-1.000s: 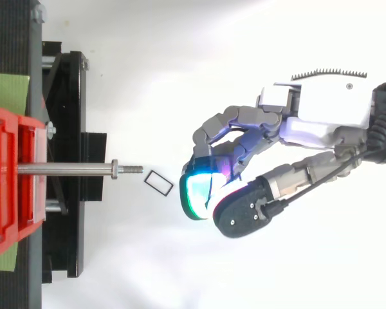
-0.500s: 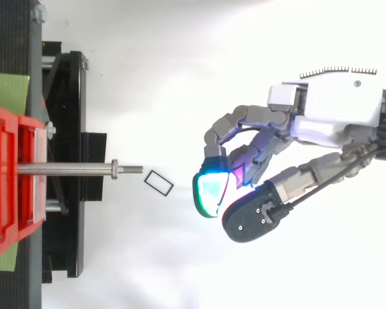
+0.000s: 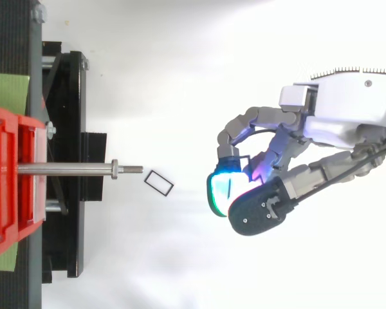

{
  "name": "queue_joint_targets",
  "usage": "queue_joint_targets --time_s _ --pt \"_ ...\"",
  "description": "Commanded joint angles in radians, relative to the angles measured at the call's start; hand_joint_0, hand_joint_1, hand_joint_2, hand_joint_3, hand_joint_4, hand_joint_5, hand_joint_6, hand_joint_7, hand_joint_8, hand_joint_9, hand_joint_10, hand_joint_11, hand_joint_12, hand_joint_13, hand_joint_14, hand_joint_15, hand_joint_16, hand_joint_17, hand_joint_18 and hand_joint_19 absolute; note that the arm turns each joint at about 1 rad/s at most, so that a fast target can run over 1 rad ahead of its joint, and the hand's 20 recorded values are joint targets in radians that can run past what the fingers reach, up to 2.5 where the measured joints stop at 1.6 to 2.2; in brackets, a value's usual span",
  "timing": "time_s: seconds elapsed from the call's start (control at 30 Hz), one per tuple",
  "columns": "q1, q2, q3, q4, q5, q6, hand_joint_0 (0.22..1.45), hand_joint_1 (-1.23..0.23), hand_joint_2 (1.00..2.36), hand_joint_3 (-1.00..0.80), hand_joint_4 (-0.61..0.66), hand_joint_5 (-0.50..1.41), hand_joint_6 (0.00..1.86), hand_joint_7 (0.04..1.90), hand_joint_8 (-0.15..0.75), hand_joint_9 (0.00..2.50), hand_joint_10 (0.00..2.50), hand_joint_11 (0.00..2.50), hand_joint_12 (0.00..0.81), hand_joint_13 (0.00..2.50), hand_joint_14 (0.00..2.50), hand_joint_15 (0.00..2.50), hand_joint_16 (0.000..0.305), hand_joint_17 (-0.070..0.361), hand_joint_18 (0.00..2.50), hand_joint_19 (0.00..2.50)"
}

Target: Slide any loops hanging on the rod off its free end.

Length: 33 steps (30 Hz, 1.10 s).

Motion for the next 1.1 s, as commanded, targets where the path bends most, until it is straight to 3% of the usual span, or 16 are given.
queue_joint_targets --time_s 0.0,0.13,0.3,0.5,0.73,0.93,1.07 --pt "0.0 0.0 0.031 -0.06 0.0 0.007 0.71 -0.82 1.01 -0.37 -0.04 -0.17 0.92 1.06 0.303 1.07 0.01 0.55 0.328 0.76 0.01 0.2 0.043 0.098 0.88 0.41" --pt "0.002 0.0 0.052 -0.088 0.003 0.007 0.77 -0.84 1.0 -0.49 -0.06 -0.19 0.94 1.06 0.302 1.05 0.01 0.58 0.327 0.77 0.01 0.19 0.043 0.097 0.88 0.4" --pt "0.003 0.0 0.077 -0.089 0.004 0.004 0.77 -0.84 1.0 -0.5 -0.03 -0.19 0.94 1.02 0.301 1.05 0.02 0.57 0.324 0.79 0.01 0.2 0.042 0.096 0.89 0.4" --pt "0.003 0.0 0.08 -0.089 0.004 0.004 0.66 -0.71 1.0 -0.5 0.06 -0.16 0.91 1.09 0.316 1.16 0.01 0.59 0.327 0.84 0.01 0.22 0.043 0.096 0.9 0.44" --pt "0.003 0.0 0.08 -0.112 0.004 0.005 0.63 -0.57 1.0 -0.44 0.01 -0.14 0.88 1.11 0.303 1.22 0.01 0.57 0.327 0.86 0.01 0.25 0.044 0.098 0.9 0.48" --pt "-0.001 0.002 0.103 -0.153 0.0 0.007 0.63 -0.71 1.02 -0.23 0.09 -0.16 0.9 1.06 0.333 1.13 0.01 0.61 0.347 0.83 0.01 0.23 0.045 0.102 0.9 0.44" --pt "-0.003 0.002 0.129 -0.204 -0.002 0.004 0.67 -0.81 1.01 -0.25 0.05 -0.18 0.92 1.05 0.325 1.08 0.02 0.61 0.344 0.79 0.01 0.24 0.044 0.1 0.86 0.42"
